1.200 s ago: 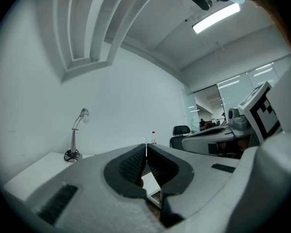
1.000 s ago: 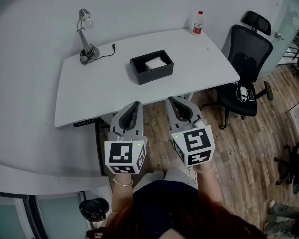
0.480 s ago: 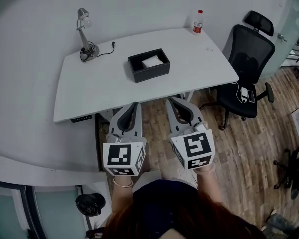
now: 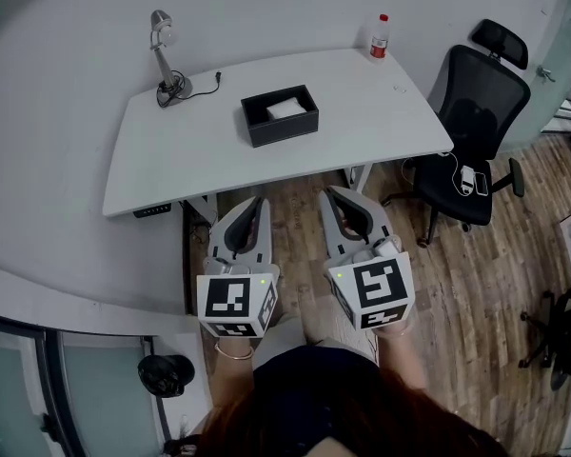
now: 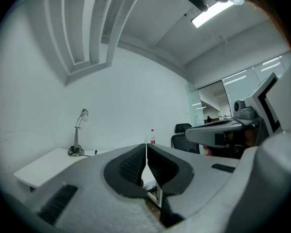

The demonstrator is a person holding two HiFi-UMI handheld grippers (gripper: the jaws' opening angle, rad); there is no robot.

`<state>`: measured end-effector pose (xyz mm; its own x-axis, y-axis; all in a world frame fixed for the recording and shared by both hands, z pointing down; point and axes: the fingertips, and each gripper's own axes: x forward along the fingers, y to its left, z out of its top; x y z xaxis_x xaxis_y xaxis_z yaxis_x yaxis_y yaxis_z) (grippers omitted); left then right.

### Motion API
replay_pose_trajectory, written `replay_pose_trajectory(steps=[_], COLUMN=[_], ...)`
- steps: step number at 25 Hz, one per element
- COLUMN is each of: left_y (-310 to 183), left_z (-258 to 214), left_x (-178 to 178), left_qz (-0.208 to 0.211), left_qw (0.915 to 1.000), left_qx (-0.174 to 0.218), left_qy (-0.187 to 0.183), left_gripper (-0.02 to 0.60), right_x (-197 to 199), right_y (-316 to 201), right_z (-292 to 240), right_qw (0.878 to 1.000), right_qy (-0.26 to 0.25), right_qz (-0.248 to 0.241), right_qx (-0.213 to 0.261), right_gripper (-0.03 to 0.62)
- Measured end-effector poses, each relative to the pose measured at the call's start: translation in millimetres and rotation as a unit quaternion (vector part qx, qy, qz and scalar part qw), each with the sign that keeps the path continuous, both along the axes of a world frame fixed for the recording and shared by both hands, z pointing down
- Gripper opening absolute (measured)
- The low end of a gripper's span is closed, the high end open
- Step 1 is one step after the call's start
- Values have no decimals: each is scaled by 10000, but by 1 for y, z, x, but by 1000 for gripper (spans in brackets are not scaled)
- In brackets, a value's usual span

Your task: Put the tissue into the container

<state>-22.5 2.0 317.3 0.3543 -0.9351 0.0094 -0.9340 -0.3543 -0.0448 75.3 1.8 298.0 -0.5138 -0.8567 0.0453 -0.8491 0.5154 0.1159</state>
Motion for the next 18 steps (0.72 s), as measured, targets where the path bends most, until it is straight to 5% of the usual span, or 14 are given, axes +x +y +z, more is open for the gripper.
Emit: replay_pose_trajectory(steps=[18], left_y=[50], left_z=[11], left_x=[38], left_qz=[38], left_qw=[9997], left_qx=[-145], left_qy=[-187], left_gripper=[29], right_x=[33], right_y=[46], right_z=[6], right_qw=[9998], right_qy=[-106], right_qz=[-116], right_qx=[-82], right_gripper=[20])
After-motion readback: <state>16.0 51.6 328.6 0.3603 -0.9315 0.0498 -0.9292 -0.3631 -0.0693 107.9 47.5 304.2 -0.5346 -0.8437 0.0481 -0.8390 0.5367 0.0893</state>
